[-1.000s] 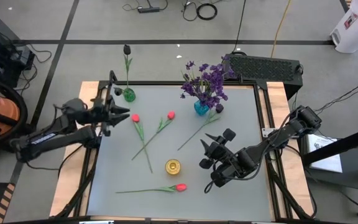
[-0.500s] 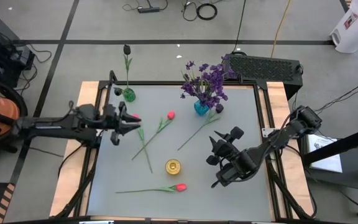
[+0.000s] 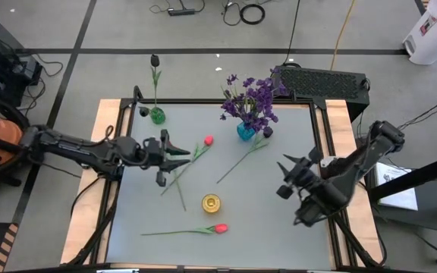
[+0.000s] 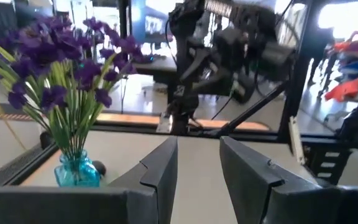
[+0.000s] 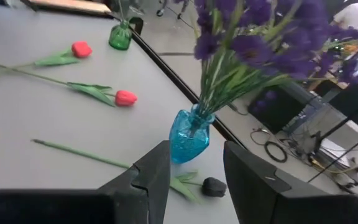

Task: Sort flowers into vase by color
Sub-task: Put the black flower into the green vase

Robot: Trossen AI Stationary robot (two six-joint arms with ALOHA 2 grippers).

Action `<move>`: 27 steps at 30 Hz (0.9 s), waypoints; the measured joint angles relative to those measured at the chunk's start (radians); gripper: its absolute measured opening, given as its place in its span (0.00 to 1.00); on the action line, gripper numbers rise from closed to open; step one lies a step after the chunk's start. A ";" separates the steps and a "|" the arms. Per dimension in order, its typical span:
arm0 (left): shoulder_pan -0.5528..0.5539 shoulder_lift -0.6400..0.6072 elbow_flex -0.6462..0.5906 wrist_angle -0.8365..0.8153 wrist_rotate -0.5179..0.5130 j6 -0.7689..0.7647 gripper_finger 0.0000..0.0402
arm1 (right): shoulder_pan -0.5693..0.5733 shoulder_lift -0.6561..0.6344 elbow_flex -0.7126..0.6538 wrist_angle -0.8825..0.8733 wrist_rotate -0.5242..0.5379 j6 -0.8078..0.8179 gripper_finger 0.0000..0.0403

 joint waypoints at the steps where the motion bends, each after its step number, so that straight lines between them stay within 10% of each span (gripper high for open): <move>1: -0.004 0.019 0.009 -0.001 -0.005 0.000 0.32 | 0.017 -0.018 0.000 -0.032 0.000 0.029 0.35; 27: -0.017 0.168 0.056 -0.001 -0.073 0.023 0.32 | 0.132 -0.598 -0.535 0.168 0.067 0.851 0.35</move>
